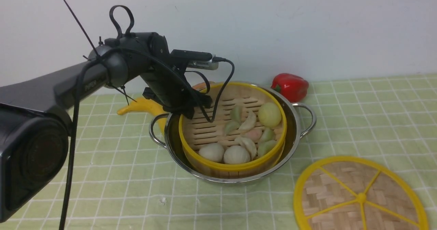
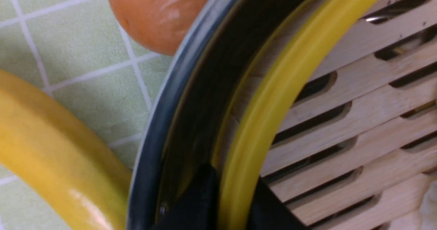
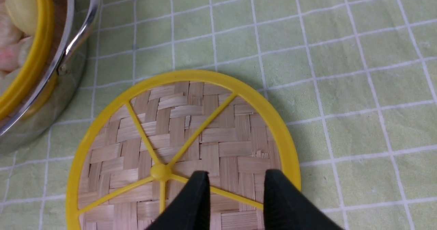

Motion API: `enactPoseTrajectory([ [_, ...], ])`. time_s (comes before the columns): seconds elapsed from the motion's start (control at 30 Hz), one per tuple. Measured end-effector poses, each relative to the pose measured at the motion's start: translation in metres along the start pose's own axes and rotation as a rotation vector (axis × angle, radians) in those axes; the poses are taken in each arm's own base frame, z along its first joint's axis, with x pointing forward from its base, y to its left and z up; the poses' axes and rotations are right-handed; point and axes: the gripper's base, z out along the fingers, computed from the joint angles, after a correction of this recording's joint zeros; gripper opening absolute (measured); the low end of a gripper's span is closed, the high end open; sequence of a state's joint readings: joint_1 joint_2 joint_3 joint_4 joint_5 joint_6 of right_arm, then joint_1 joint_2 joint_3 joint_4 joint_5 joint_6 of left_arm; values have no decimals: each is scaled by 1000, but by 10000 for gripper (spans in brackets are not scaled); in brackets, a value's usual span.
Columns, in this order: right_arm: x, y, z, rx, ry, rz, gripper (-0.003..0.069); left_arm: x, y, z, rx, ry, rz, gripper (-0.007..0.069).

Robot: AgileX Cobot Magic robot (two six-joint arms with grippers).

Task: Place the steamer in the pot on the green tablecloth, and put the lid on the steamer.
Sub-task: 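Place the bamboo steamer basket with dumplings into the steel pot with the left gripper, then move the gripper down to the bamboo steamer lid and grasp its center knob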

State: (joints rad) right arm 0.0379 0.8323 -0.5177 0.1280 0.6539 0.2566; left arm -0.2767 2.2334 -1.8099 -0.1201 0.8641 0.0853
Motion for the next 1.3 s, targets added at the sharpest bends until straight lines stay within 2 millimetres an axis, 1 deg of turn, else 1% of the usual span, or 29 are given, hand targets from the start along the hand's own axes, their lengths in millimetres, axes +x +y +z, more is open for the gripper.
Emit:
enactPoseTrajectory([
  [0.1, 1, 0, 0, 2, 7, 0, 242, -1, -1, -1, 7, -5, -9, 169],
  [0.13, 1, 0, 0, 2, 7, -1, 242, -3, -1, -3, 8, -14, -10, 207],
  [0.17, 1, 0, 0, 2, 7, -1, 242, -4, -1, -4, 8, -18, -9, 213],
  [0.23, 1, 0, 0, 2, 8, -1, 242, -11, -2, -13, 9, -43, -6, 270],
  [0.27, 0, 0, 0, 2, 8, -1, 242, -17, -3, -25, 11, -59, -1, 298],
  [0.3, 0, 0, -1, 2, 8, -1, 242, -21, -4, -32, 10, -69, 4, 318],
  [0.33, 0, 0, -1, 2, 8, -3, 242, -22, -4, -34, 10, -72, 4, 318],
  [0.37, -2, 1, -2, -1, 0, -10, 242, -28, -5, -51, 10, -83, 13, 347],
  [0.4, -4, 2, -3, -6, -6, -16, 242, -32, -6, -59, 10, -86, 17, 358],
  [0.43, -7, 4, -4, -18, -18, -28, 242, -36, -8, -74, 10, -97, 25, 367],
  [0.5, -15, 10, -7, -66, -47, -27, 242, -41, -9, -100, 1, -88, 48, 377],
  [0.57, -23, 19, -7, -128, -61, -25, 242, -49, -10, -127, -15, -139, 67, 377],
  [0.6, -25, 21, -7, -144, -62, -27, 242, -48, -10, -128, -16, -139, 68, 377],
  [0.63, -29, 30, -5, -195, -54, -40, 242, -54, -11, -152, -30, -201, 80, 375],
  [0.67, -31, 39, 0, -246, -30, -63, 242, -55, -13, -168, -35, -238, 84, 365],
  [0.7, -32, 41, 0, -256, -30, -81, 242, -55, -13, -177, -36, -257, 87, 361],
  [0.73, -32, 51, 7, -303, 8, -105, 242, -54, -15, -192, -39, -291, 90, 347],
  [0.77, -29, 62, 16, -348, 65, -169, 242, -51, -17, -214, -40, -332, 98, 321],
  [0.8, -26, 67, 22, -363, 109, -187, 242, -48, -18, -226, -39, -354, 103, 299],
  [0.83, -20, 76, 31, -387, 180, -235, 242, -44, -20, -246, -37, -393, 106, 272],
  [0.87, -16, 80, 37, -391, 235, -258, 242, -41, -22, -257, -35, -414, 108, 248],
  [0.9, -12, 84, 46, -381, 299, -280, 242, -35, -24, -277, -35, -451, 113, 209],
  [0.93, -12, 84, 46, -381, 299, -280, 242, -34, -24, -281, -35, -457, 114, 202],
  [0.97, -10, 86, 59, -342, 376, -312, 242, -22, -27, -309, -35, -508, 124, 152],
  [1.07, -16, 82, 83, -200, 460, -350, 242, 9, -32, -358, -48, -583, 150, 39],
  [1.13, -26, 81, 92, -116, 465, -371, 242, 33, -33, -383, -66, -615, 175, -10],
  [1.2, -35, 80, 99, -39, 470, -384, 242, 59, -35, -401, -79, -629, 197, -23],
  [1.27, -40, 79, 103, 8, 474, -391, 242, 84, -35, -405, -88, -610, 225, -23],
  [1.3, -40, 78, 104, 15, 476, -395, 242, 87, -35, -406, -89, -608, 228, -23],
])
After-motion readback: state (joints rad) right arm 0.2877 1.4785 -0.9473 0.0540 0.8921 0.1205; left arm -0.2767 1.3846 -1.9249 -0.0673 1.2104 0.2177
